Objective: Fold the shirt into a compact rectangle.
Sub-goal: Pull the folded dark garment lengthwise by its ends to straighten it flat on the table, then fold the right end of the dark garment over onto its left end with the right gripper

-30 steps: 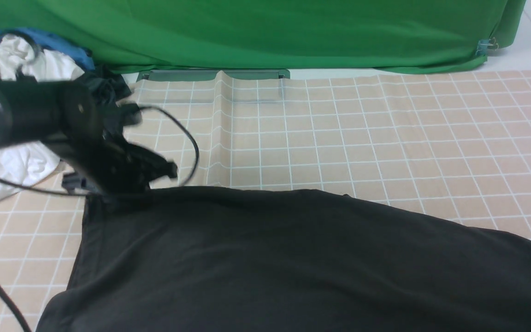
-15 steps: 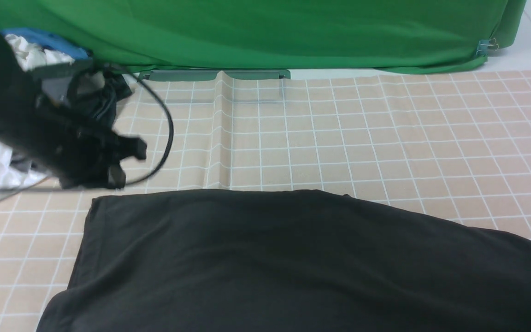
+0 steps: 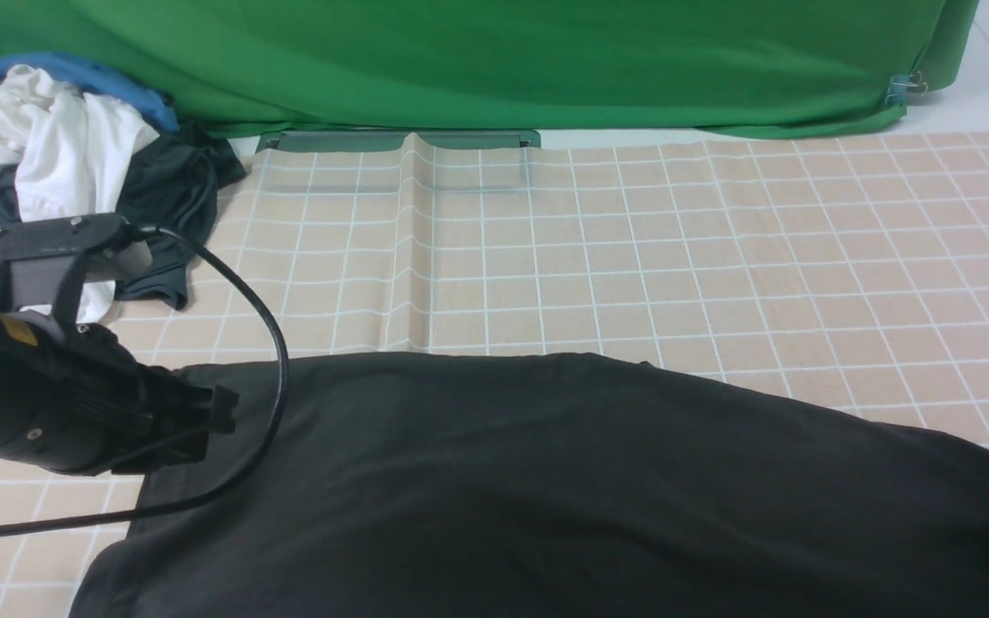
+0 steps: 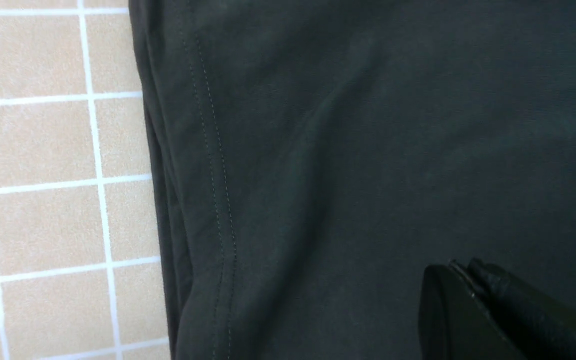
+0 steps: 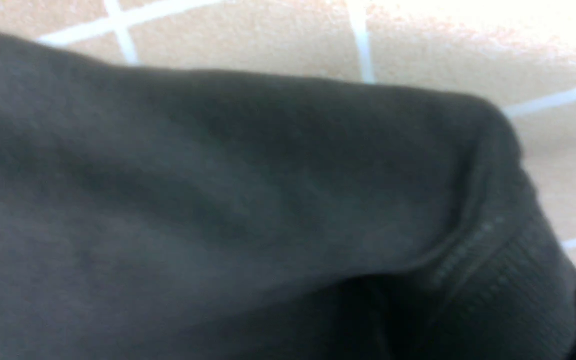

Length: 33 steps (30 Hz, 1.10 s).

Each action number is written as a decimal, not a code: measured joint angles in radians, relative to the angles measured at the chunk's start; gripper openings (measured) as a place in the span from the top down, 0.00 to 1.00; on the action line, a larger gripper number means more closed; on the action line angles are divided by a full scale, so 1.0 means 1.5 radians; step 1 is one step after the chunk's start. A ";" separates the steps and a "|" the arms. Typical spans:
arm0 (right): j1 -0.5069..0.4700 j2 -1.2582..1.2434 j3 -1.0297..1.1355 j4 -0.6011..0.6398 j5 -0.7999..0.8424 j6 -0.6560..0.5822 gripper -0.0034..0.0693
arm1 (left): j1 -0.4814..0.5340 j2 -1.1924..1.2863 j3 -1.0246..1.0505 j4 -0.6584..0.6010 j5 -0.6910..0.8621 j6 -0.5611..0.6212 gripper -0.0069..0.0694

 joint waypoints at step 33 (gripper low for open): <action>0.508 -0.088 -0.372 0.221 0.137 0.040 0.82 | 0.000 -0.044 -0.143 0.080 0.125 -0.077 0.88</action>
